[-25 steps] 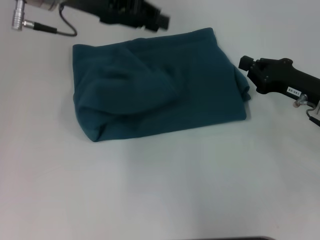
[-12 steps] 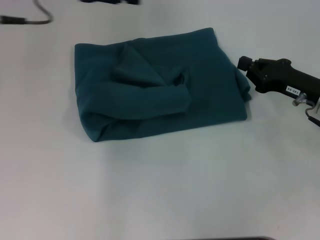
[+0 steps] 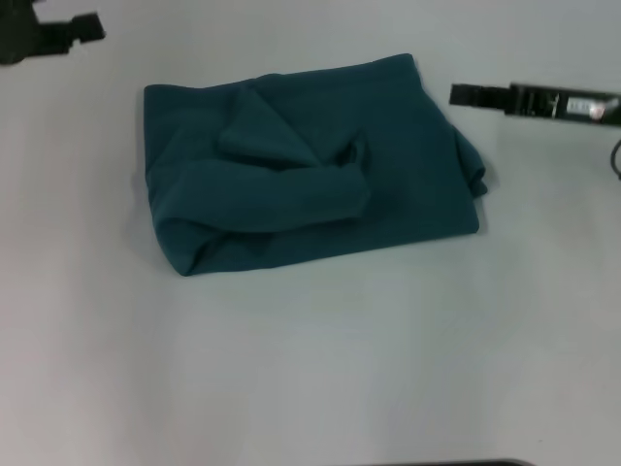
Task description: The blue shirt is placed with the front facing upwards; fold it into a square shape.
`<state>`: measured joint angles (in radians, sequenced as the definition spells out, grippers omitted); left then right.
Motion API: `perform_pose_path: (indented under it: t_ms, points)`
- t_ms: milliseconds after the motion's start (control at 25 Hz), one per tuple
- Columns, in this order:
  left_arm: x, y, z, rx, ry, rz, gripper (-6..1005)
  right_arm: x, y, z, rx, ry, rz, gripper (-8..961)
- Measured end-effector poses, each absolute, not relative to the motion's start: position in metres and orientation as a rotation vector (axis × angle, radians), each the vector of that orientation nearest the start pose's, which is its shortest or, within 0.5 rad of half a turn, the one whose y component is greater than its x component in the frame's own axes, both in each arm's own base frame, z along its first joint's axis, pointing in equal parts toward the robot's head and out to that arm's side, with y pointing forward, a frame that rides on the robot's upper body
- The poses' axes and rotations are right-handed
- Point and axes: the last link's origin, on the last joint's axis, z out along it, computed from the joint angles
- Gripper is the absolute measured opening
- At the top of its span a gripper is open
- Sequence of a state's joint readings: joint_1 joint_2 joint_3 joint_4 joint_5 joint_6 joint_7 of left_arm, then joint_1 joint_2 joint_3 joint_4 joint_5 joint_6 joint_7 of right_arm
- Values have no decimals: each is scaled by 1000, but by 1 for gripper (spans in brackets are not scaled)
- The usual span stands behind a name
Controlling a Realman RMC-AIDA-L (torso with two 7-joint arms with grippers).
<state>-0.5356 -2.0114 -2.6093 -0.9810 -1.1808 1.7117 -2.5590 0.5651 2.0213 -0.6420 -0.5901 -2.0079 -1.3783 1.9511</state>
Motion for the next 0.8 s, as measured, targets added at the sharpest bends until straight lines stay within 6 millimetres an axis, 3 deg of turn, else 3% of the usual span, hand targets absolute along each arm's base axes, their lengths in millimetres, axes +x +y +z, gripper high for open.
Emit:
perform_pose_path:
  t_ms: [160,360,640,800]
  points:
    - [-253,340,101,-2213,-1834,-931,949,258,368,30,-2459,1556,728,185]
    - [-270,328,97,-2190,-1884,-879,949,235,375,34,-2508,1780,546,288]
    - [-274,324,94,-2195,-1881,-872,948,214,371,30,-2529,2018,194,577]
    - [-273,326,95,-2208,-1850,-866,948,213,370,31,-2470,2106,122,764]
